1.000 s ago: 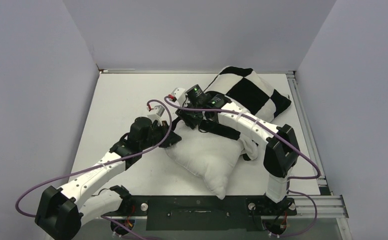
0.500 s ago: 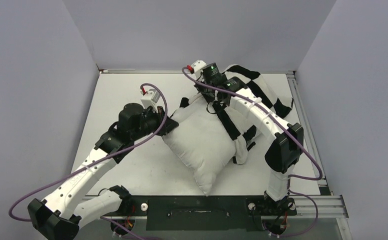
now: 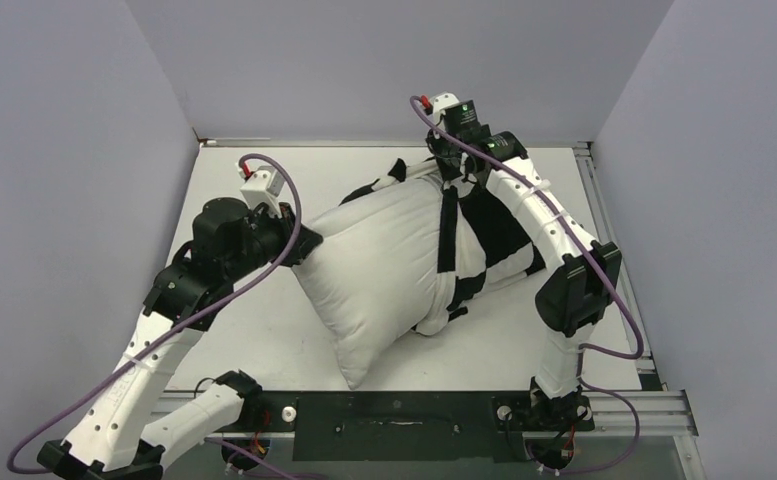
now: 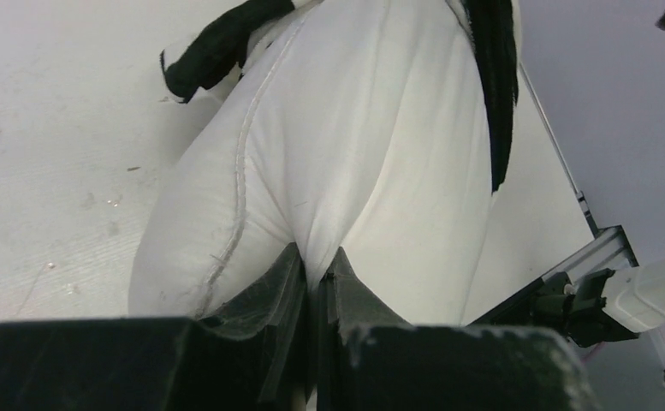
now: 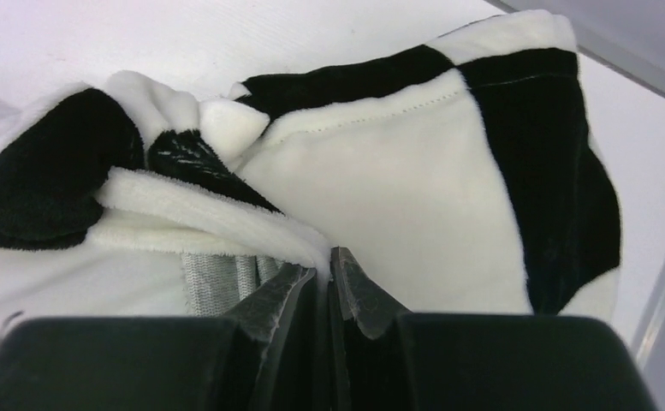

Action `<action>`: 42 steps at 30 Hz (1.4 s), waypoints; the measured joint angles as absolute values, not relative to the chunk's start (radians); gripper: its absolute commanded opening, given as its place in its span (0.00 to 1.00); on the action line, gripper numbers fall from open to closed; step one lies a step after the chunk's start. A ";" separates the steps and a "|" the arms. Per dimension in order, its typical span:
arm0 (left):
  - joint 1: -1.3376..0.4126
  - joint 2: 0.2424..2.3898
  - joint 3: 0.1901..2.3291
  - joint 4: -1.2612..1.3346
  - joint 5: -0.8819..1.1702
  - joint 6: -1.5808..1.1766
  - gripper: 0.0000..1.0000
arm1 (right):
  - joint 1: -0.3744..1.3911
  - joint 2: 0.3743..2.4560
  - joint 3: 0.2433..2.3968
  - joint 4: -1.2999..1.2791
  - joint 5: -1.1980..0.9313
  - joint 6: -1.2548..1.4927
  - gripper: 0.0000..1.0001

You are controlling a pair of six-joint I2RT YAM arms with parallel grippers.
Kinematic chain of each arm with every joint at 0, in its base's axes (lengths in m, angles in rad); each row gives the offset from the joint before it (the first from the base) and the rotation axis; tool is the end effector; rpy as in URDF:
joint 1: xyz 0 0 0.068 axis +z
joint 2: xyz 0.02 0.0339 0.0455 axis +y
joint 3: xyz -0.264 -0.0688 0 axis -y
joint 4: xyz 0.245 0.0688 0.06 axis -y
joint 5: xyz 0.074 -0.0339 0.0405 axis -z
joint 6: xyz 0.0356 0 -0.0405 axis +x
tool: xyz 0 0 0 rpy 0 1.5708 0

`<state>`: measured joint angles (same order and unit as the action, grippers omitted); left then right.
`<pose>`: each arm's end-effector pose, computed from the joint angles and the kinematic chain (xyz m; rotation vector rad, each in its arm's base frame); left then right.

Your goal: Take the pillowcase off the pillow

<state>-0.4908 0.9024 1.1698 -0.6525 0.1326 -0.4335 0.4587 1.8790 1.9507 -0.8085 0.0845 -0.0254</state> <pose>0.1549 -0.0881 0.4022 0.1485 2.0204 -0.7282 0.3790 0.1838 0.3689 -0.5111 2.2503 0.1244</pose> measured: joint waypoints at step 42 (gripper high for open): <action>-1.032 1.142 1.192 -0.619 -0.246 -0.180 0.93 | 0.477 1.336 1.336 -0.550 -0.171 0.154 0.98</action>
